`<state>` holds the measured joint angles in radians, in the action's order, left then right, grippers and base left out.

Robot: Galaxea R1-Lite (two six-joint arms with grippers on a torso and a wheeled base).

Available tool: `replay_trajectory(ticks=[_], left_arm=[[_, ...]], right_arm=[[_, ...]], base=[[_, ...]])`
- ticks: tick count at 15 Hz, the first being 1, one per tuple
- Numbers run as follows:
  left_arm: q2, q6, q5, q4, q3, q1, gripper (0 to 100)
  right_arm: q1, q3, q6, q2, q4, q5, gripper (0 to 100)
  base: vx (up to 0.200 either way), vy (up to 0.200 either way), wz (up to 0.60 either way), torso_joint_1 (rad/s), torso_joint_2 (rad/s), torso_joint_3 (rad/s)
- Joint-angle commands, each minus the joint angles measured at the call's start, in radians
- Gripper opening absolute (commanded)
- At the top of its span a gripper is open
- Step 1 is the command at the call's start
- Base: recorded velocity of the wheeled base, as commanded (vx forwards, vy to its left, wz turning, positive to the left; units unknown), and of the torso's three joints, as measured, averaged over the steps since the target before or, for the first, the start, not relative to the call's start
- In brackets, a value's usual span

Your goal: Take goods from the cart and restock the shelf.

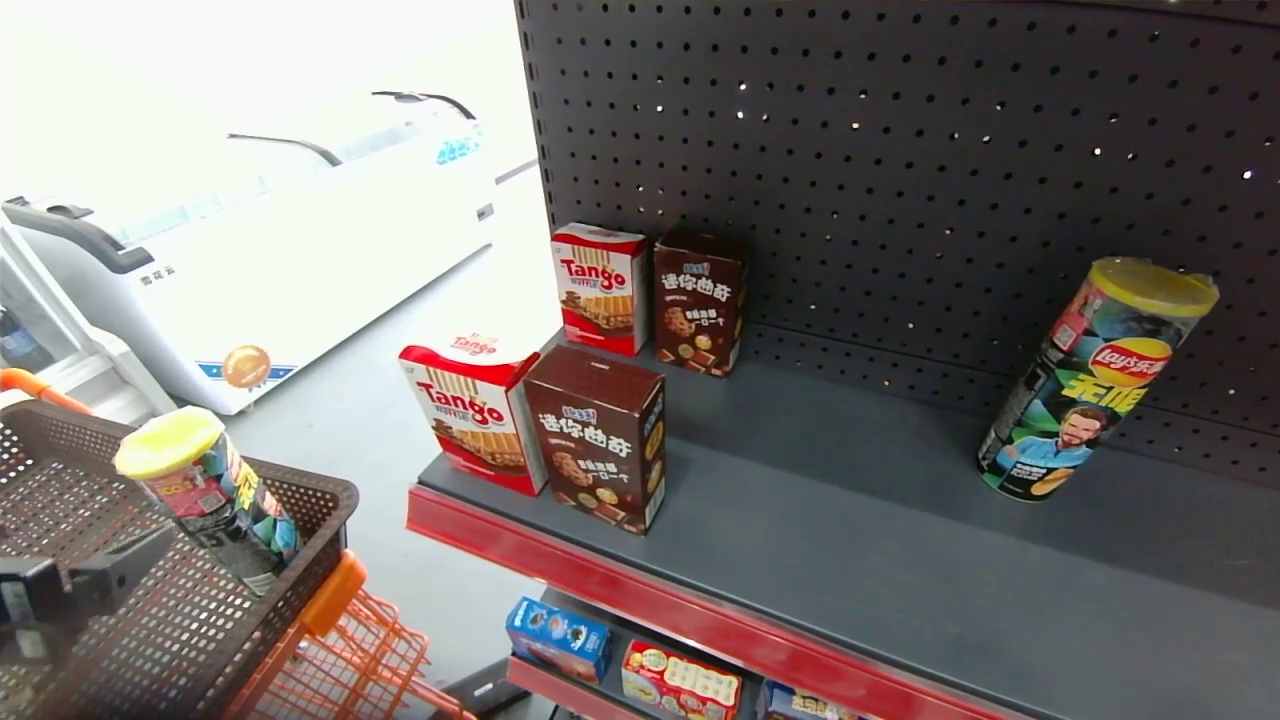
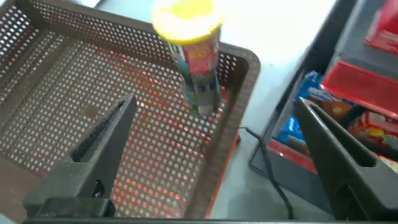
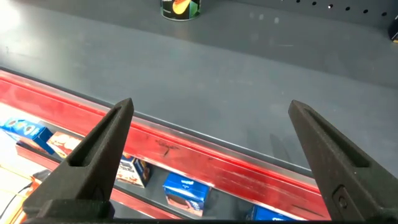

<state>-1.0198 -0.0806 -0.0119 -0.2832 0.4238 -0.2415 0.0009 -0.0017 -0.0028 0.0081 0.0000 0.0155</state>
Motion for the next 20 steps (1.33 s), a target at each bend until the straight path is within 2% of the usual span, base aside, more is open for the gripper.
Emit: replay_trajectory(ticks=[1, 5, 6, 7, 8, 12, 14, 18, 20], left_arm=[[-0.313, -0.008, 0.053, -0.232, -0.005, -0.016, 100], [-0.456, -0.01, 0.056, -0.373, -0.013, 0.001, 100], [-0.505, -0.007, 0.058, -0.481, -0.039, 0.004, 100], [-0.576, -0.004, 0.056, -0.633, -0.08, 0.007, 100], [-0.62, -0.013, 0.053, -0.722, -0.125, 0.001, 100], [-0.743, -0.011, 0.056, -0.95, -0.185, -0.005, 100], [-0.793, -0.01, 0.056, -1.027, -0.185, -0.019, 100], [-0.865, 0.004, 0.056, -1.09, -0.168, -0.036, 100], [-0.884, 0.025, 0.056, -1.107, -0.149, -0.036, 100]], right_arm=[[0.001, 0.0, 0.0, 0.0, 0.0, 0.0, 100], [0.001, 0.0, 0.0, 0.0, 0.0, 0.0, 100], [0.001, 0.0, 0.0, 0.0, 0.0, 0.0, 100], [0.001, 0.0, 0.0, 0.0, 0.0, 0.001, 100], [0.001, 0.0, 0.0, 0.0, 0.0, 0.0, 100], [0.001, 0.0, 0.0, 0.0, 0.0, 0.0, 100], [0.001, 0.0, 0.0, 0.0, 0.0, 0.001, 100], [0.001, 0.0, 0.0, 0.0, 0.0, 0.0, 100], [0.001, 0.0, 0.0, 0.0, 0.0, 0.0, 100]], base=[[0.0, 0.0, 0.0, 0.0, 0.0, 0.0], [0.0, 0.0, 0.0, 0.0, 0.0, 0.0], [0.0, 0.0, 0.0, 0.0, 0.0, 0.0], [0.0, 0.0, 0.0, 0.0, 0.0, 0.0], [0.0, 0.0, 0.0, 0.0, 0.0, 0.0], [0.0, 0.0, 0.0, 0.0, 0.0, 0.0], [0.0, 0.0, 0.0, 0.0, 0.0, 0.0], [0.0, 0.0, 0.0, 0.0, 0.0, 0.0], [0.0, 0.0, 0.0, 0.0, 0.0, 0.0]])
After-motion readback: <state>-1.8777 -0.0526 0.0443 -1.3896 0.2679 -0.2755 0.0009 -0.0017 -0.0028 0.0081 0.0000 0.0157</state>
